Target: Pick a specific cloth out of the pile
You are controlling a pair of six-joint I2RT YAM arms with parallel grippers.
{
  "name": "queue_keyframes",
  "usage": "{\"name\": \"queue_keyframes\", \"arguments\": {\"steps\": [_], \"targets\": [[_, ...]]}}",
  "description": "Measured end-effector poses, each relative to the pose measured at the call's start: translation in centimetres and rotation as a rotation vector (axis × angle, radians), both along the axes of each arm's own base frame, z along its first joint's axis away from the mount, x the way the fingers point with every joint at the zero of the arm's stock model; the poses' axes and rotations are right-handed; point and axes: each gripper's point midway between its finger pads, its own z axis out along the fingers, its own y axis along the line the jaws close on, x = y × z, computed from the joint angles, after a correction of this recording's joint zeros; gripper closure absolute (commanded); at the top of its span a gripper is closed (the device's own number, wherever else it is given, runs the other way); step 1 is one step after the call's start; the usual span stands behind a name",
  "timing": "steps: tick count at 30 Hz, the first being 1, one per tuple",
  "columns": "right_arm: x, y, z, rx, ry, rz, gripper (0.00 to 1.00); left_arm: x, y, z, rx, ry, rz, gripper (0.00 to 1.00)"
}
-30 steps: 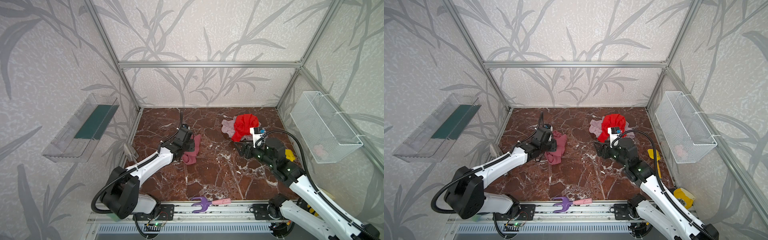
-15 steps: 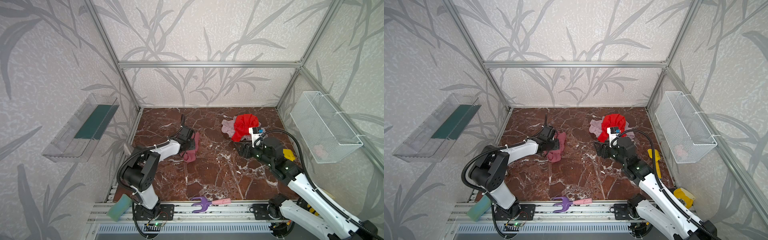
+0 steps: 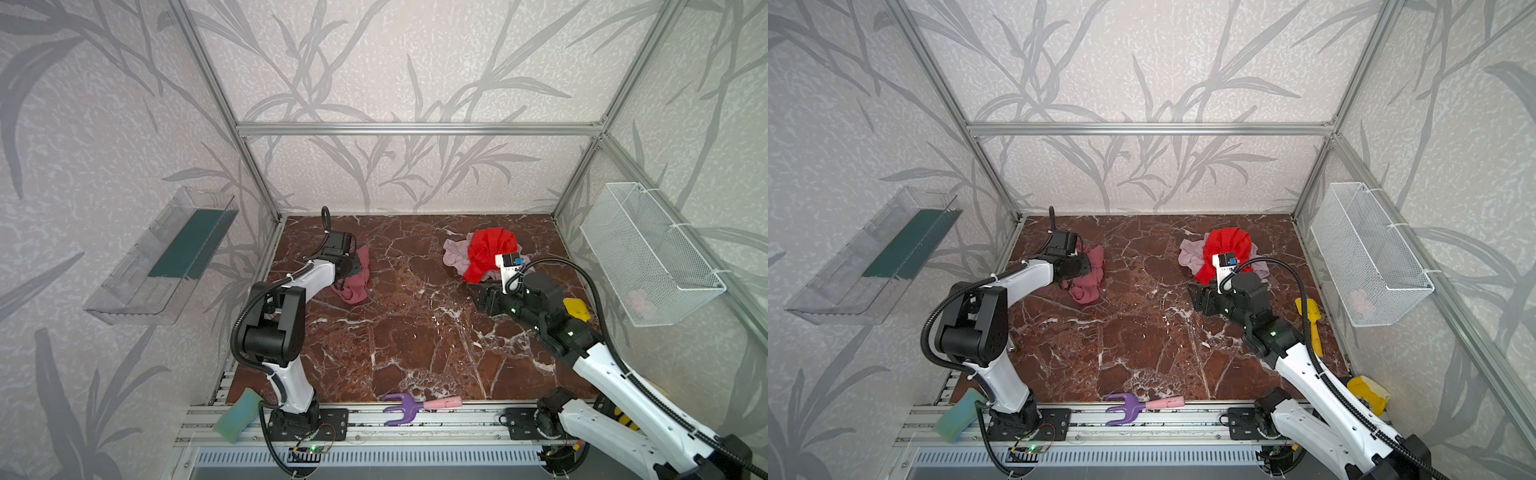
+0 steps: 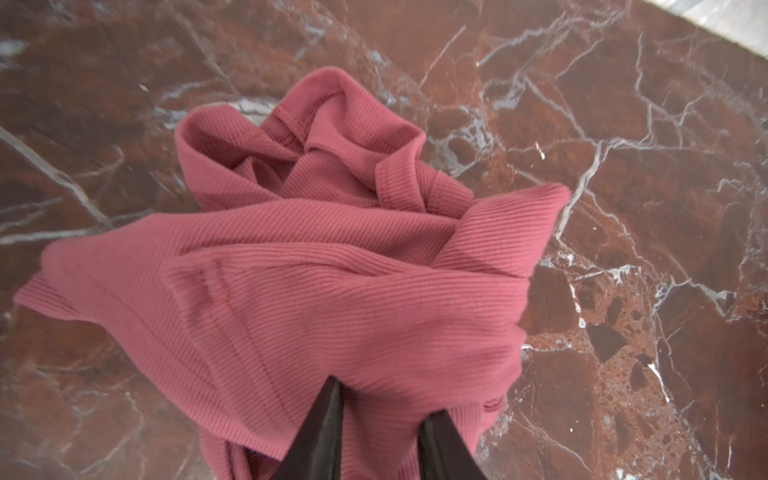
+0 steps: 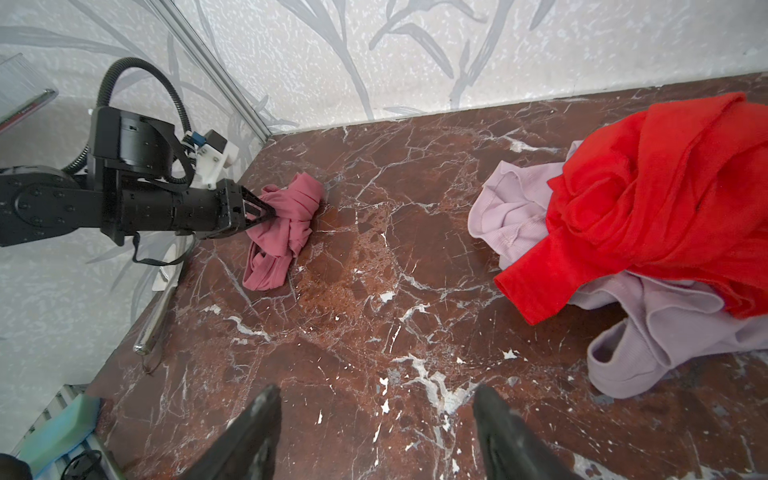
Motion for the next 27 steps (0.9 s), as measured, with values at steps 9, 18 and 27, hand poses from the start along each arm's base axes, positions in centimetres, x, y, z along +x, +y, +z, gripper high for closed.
{"name": "queue_keyframes", "arguments": {"steps": [9, 18, 27], "targets": [[2.2, -5.1, 0.4, -0.204, -0.097, -0.173, 0.22, -4.1, -0.3, 7.8, -0.022, -0.176, -0.038, 0.22], [5.0, -14.0, -6.9, -0.398, -0.124, -0.476, 0.2, -9.8, 4.5, 8.8, 0.209, -0.325, 0.028, 0.17], [7.5, -16.0, -13.1, -0.523, -0.15, -0.524, 0.19, -10.5, 9.7, 4.9, 0.404, -0.35, 0.127, 0.17]]}}
